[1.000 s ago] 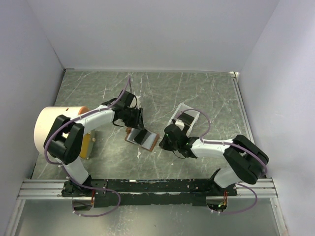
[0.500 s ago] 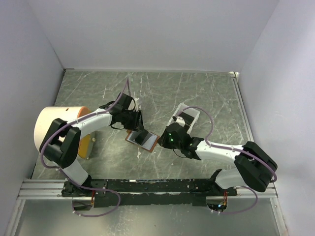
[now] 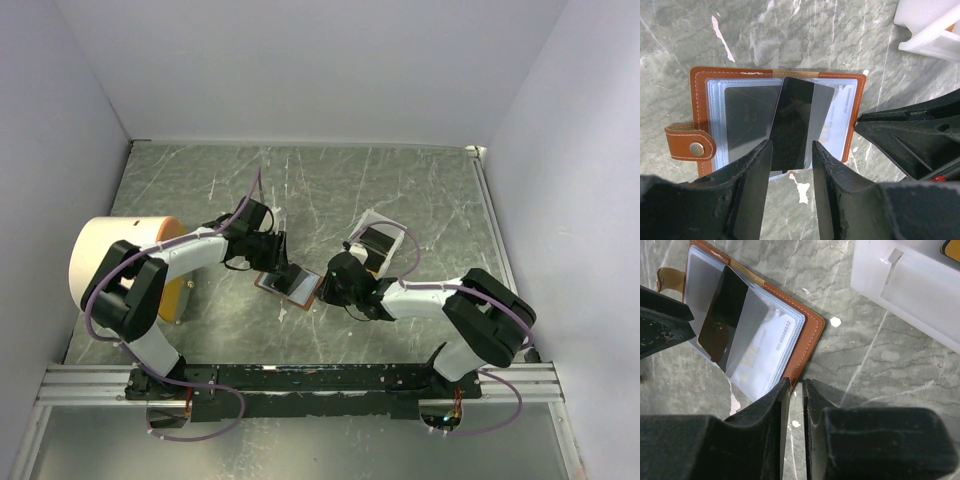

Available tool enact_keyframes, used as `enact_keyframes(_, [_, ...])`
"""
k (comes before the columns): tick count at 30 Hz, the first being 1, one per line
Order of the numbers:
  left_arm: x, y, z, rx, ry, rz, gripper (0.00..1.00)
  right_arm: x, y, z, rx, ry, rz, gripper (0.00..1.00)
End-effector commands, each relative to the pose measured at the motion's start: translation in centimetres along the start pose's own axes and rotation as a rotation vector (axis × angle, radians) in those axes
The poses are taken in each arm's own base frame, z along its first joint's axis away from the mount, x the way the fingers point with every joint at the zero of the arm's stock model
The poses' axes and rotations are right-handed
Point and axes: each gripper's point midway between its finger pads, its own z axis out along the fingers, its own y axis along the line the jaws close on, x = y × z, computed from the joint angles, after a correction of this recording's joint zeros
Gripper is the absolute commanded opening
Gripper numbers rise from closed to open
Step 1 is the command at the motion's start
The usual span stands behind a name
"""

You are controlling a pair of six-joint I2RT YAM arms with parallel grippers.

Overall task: Put the credit cards into the card holder
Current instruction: Insert the credit card into the card holder.

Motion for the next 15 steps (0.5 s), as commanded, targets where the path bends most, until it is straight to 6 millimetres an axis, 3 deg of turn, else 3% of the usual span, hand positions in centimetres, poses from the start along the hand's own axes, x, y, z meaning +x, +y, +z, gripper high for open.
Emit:
enact_keyframes(1, [0.2,0.2,0.8,0.013,-0.007,-0.001,0.47,-0.6,1.3,0.2,-0.033,-0.025,0.013,0.17])
enact_keyframes(15, [1.2,0.3,1.4,0.021,0.016,-0.020,0.50,-0.2,0.9,0.5,-0.018,-0.017,0.006,0.17])
